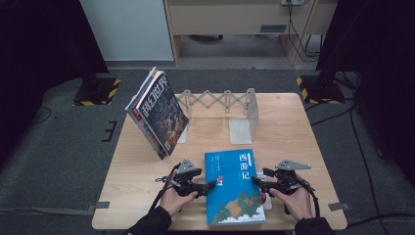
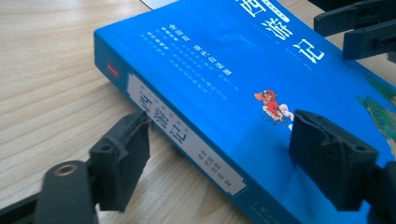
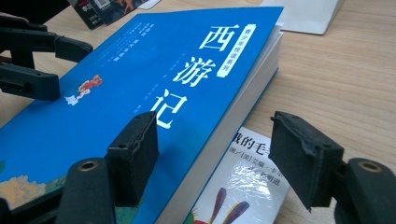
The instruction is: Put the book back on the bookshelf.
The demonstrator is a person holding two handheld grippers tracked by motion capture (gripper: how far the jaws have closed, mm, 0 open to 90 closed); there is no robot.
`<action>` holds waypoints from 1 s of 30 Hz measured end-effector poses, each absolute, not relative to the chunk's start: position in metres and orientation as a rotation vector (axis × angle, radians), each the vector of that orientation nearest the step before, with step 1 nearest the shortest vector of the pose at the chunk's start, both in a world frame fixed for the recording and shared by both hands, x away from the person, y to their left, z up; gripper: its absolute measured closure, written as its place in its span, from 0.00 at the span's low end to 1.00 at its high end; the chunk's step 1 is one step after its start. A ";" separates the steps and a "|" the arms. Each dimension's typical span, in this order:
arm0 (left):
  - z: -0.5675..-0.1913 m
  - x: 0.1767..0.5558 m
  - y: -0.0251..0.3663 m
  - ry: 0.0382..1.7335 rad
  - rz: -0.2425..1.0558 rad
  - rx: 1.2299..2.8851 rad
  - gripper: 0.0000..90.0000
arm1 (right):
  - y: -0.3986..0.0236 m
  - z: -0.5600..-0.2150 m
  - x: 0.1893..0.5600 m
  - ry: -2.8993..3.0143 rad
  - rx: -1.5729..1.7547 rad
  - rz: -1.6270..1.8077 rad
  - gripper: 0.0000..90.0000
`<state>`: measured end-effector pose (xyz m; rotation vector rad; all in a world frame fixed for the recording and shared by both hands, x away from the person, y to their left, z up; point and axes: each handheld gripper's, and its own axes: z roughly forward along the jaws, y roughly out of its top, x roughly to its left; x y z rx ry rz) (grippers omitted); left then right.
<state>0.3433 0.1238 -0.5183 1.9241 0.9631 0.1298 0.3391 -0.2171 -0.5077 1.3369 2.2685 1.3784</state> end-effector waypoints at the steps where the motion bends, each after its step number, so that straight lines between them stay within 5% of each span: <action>1: -0.519 0.344 0.123 0.957 0.124 1.923 0.20 | -0.216 -0.508 0.339 2.273 1.335 1.375 0.37; 21: -0.533 0.353 0.112 0.964 0.017 1.885 0.00 | -0.210 -0.518 0.341 2.287 1.382 1.432 0.38; 30: -0.535 0.354 0.112 0.983 -0.012 1.871 0.00 | -0.208 -0.520 0.342 2.274 1.401 1.461 0.38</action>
